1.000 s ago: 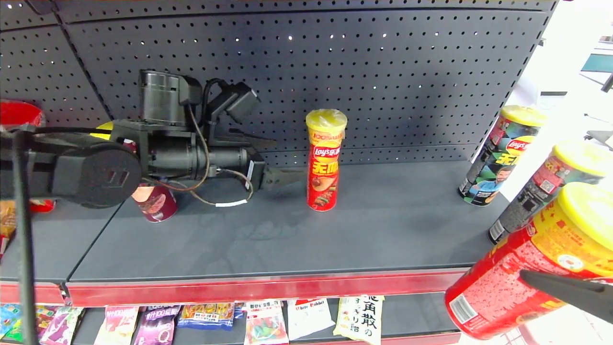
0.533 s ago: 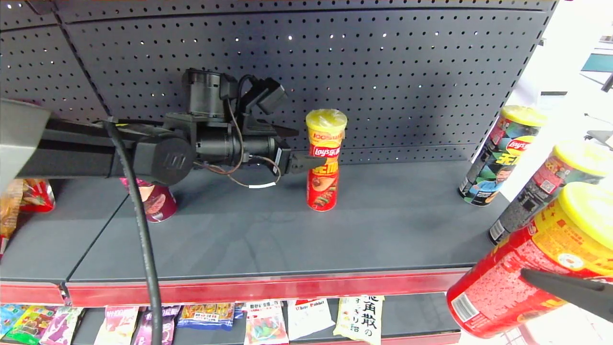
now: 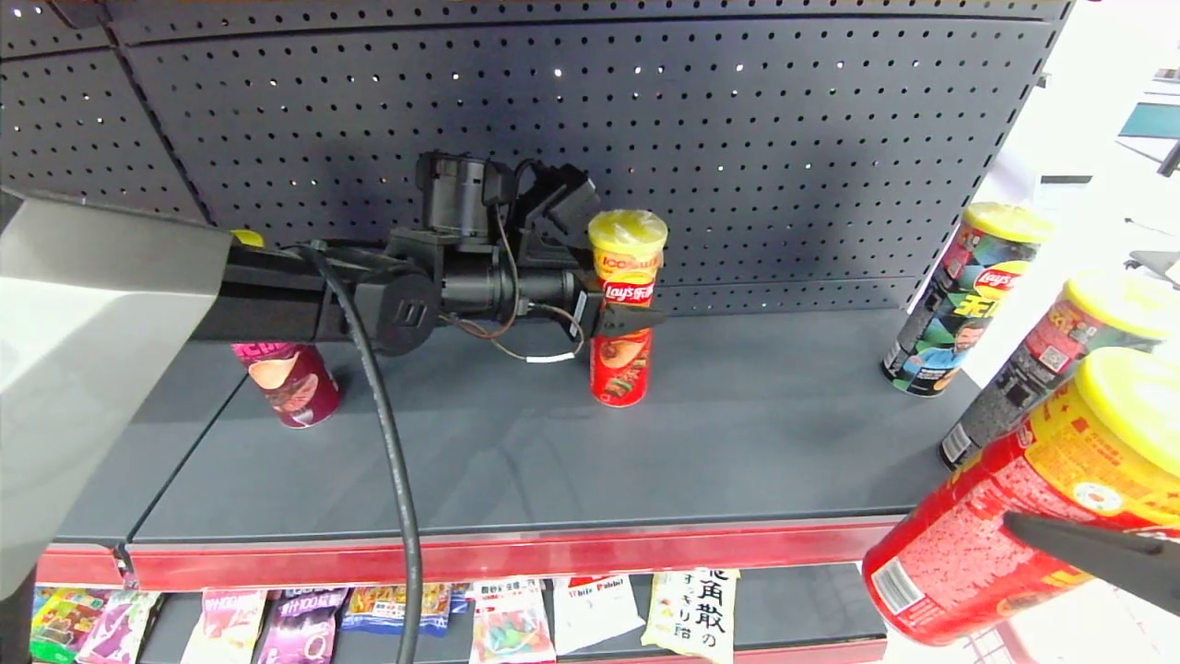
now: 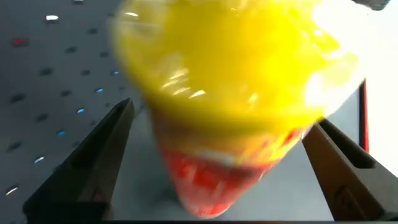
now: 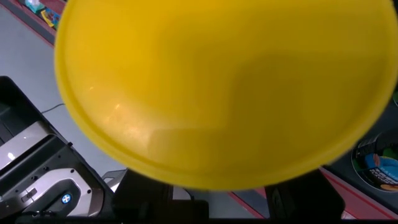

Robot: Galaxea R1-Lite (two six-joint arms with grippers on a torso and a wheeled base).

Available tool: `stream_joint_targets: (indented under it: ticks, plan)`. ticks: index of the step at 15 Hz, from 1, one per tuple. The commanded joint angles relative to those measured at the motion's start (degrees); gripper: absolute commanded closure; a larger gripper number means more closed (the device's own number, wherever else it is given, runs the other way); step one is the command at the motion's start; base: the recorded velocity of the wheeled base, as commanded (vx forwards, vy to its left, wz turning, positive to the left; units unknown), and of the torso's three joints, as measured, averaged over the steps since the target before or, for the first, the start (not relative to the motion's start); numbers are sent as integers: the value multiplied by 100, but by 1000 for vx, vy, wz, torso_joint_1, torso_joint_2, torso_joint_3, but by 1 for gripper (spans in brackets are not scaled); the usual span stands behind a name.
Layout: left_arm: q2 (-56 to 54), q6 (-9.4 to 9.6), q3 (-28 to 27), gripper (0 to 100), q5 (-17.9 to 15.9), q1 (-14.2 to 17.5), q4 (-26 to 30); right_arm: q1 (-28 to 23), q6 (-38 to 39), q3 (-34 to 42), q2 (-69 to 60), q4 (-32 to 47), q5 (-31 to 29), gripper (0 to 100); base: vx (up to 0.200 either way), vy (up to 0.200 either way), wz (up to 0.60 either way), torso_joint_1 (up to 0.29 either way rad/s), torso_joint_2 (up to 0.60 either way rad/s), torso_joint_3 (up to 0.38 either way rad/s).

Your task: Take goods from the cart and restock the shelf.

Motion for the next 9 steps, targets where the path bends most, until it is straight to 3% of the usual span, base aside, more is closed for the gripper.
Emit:
stream_joint_targets:
  ticks: [1,4,5,7,9]
  plan:
    - [205,-19,-178,0,-10,-17,-1,3,-3,-1,3,2,1,100,0,0,0,0,0,0]
    - [363,-10,-327,0,-19,-61,-1,3,-3,-1,3,2,-8,100,0,0,0,0,0,0]
    - [389,-10,-336,100,-27,-70,-1,3,-3,-1,12,2,1,100,0,0,0,0,0,0]
    - [389,-63,-310,100,-27,-96,8,3,-3,8,38,2,-8,100,0,0,0,0,0,0]
    - [328,-247,-275,100,-27,-140,8,3,-3,-10,56,2,1,100,0,0,0,0,0,0]
